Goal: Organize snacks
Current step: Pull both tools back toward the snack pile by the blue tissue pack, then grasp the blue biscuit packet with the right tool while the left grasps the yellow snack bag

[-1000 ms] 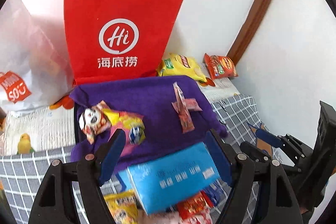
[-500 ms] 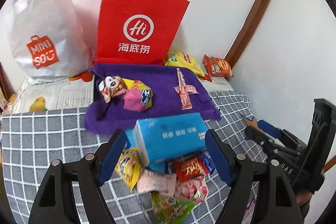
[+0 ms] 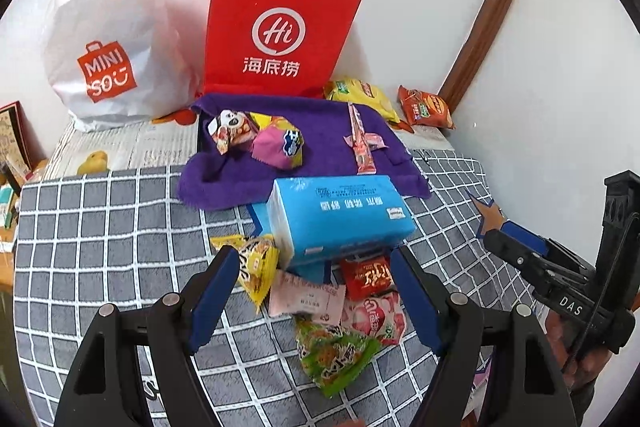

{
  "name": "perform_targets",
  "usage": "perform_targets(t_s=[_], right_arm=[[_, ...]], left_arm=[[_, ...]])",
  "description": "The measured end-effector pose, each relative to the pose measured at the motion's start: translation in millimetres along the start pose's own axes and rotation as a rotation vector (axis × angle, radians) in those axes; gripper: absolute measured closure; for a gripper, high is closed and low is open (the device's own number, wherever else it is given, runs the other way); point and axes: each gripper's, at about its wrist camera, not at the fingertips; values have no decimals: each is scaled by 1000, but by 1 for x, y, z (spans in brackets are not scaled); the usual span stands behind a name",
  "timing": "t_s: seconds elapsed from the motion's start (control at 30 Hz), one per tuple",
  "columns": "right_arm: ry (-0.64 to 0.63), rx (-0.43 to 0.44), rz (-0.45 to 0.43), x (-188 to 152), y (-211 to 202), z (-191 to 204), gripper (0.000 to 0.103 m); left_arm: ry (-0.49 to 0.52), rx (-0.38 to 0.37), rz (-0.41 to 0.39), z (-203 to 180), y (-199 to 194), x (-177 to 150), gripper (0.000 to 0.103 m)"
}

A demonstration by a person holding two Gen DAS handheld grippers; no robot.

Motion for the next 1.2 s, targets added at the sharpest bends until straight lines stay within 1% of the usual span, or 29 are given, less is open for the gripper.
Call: perform_targets(t_s=[0.2, 0.3, 0.5, 0.63, 0.77, 1.07, 1.13, 1.2], right_arm=[[-28, -5, 23, -10, 6, 3, 39], [-30, 2, 46, -14, 14, 3, 39], [-42, -19, 53, -21, 25, 2, 39], [-61, -51, 49, -22, 33, 4, 39], [-68, -65, 54, -23, 43, 4, 39], [-63, -42, 106, -31, 69, 7, 39], [-79, -49, 114, -34, 75, 10, 39], [-92, -76, 124, -36, 84, 12, 42]], left_arm=[[-13, -8, 4, 1, 3, -11, 27], [-24, -15, 19, 4, 8, -14, 27], [-26, 31, 22, 12, 15, -16, 27], [-58, 41, 29, 24, 20, -15, 27], [-88, 60, 37, 37, 23, -17, 27], [-128, 80, 63, 58, 31, -21, 27], [-130, 80, 68, 59, 33, -22, 27], [-130, 82, 73, 61, 35, -23, 27]])
Point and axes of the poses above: each gripper's, at about its wrist camera, not at the fingertips, and y roughly the way its jaws point, z to its left, x to its top, and after that the axes turned 11 degrees about -x, right-handed
